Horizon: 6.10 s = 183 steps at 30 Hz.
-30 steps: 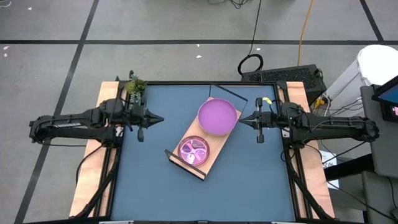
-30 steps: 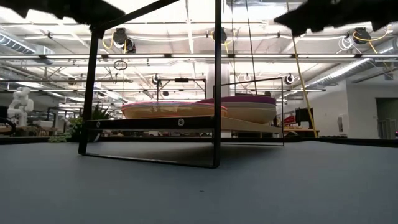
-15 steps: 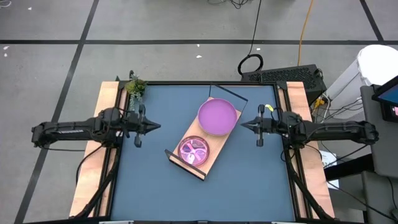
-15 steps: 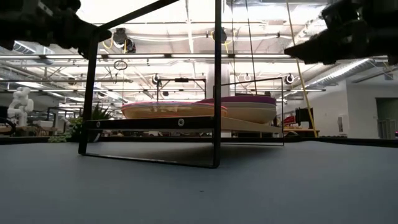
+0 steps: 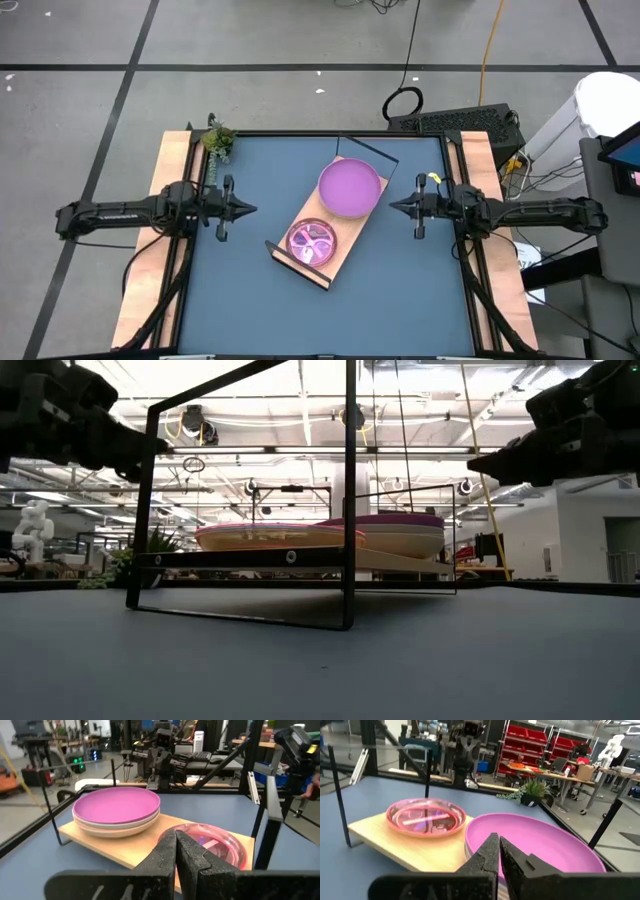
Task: Place and stack plates onto a shelf
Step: Return to Home Position
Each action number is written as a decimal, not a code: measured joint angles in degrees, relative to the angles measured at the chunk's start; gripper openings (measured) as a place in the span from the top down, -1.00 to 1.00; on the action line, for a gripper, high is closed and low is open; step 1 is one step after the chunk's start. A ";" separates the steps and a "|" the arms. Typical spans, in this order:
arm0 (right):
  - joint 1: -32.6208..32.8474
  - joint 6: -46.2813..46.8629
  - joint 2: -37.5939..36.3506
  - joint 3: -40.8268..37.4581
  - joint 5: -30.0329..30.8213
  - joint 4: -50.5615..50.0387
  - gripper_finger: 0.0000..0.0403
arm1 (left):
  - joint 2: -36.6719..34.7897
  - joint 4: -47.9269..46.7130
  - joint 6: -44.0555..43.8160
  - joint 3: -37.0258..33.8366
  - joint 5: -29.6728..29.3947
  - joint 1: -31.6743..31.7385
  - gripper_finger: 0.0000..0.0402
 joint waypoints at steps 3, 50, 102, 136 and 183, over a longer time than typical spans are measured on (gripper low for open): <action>0.00 1.07 -0.32 -1.00 0.06 0.12 1.00 | -2.26 0.01 1.17 -1.26 0.38 0.01 0.98; 0.00 5.21 -22.59 -1.86 -0.07 -23.08 1.00 | -15.84 -8.30 0.59 -3.87 -12.64 -11.23 1.00; 12.00 2.24 -25.88 -1.88 4.71 -23.18 1.00 | -15.82 -8.78 3.42 -3.86 -11.14 -11.22 1.00; 12.00 2.19 -25.88 -1.88 4.47 -22.50 1.00 | -15.91 -7.02 7.40 -3.93 -11.95 -10.57 1.00; 11.98 2.19 -25.88 -1.88 4.47 -22.58 1.00 | -15.67 -8.12 4.95 -3.86 -12.67 -10.59 0.94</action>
